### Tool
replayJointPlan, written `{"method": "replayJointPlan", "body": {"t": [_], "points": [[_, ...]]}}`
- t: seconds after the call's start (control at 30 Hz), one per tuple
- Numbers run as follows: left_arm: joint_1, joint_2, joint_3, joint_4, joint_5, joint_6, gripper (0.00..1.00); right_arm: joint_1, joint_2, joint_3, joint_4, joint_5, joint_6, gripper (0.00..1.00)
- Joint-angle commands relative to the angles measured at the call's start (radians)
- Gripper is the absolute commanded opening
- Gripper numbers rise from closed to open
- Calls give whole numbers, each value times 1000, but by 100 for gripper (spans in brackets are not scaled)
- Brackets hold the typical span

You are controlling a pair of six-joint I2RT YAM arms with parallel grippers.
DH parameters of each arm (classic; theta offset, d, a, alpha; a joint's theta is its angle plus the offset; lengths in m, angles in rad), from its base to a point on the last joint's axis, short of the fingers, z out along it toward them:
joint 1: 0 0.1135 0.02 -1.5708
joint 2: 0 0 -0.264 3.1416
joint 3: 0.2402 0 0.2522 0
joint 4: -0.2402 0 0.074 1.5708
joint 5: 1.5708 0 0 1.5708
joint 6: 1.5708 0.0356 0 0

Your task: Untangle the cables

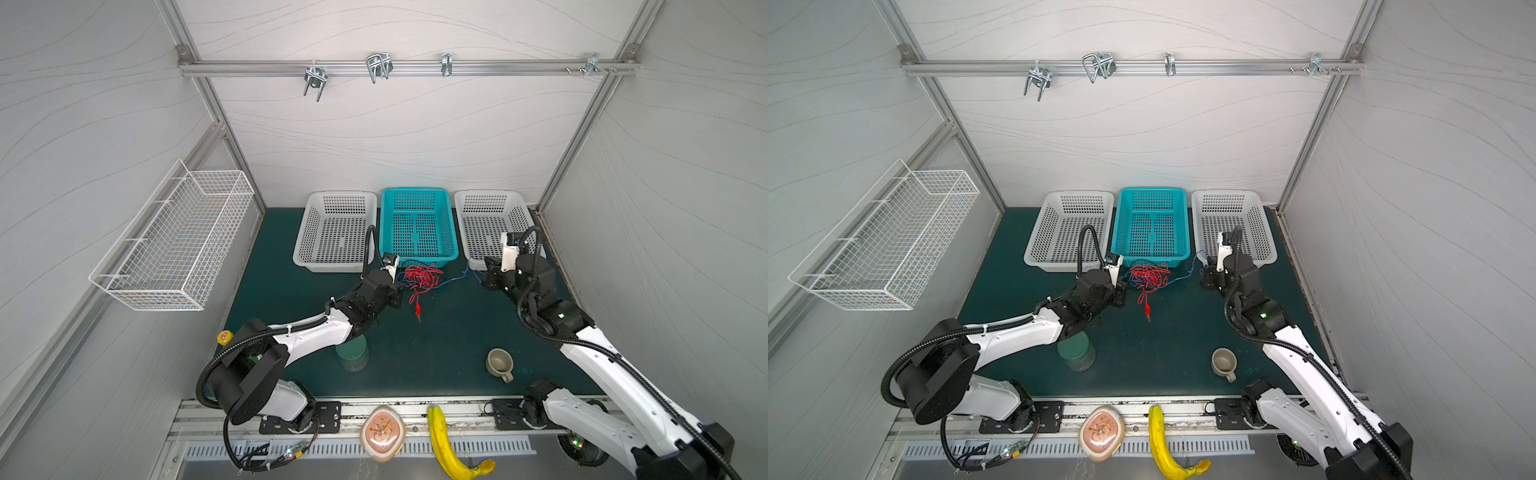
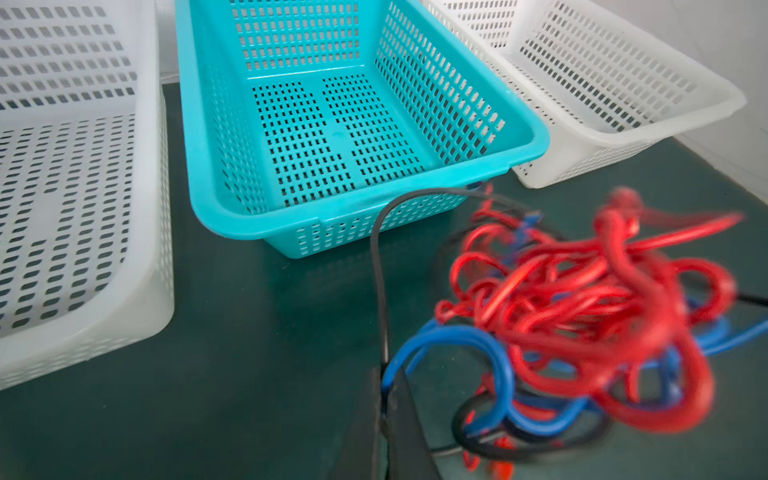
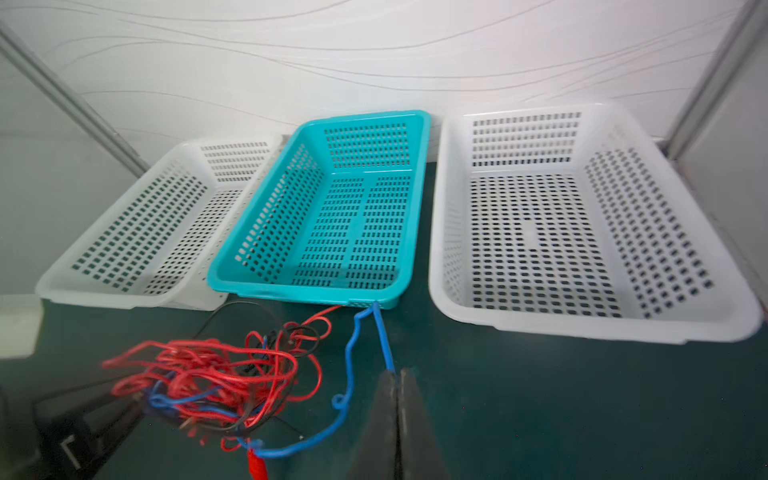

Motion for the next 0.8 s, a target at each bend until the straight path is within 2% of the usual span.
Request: {"method": "replayJointPlan", "body": {"t": [0.0, 0.27, 0.47, 0.77], "points": [[5, 1, 1, -34, -63, 12, 0, -40, -77, 2, -22, 93, 5, 0], [5, -7, 4, -74, -96, 25, 0, -67, -162, 4, -75, 106, -35, 0], [5, -18, 27, -169, -194, 43, 0, -69, -178, 67, -170, 330, -31, 0], [6, -2, 51, -270, -286, 52, 0, -80, -181, 100, -191, 413, -62, 0]]}}
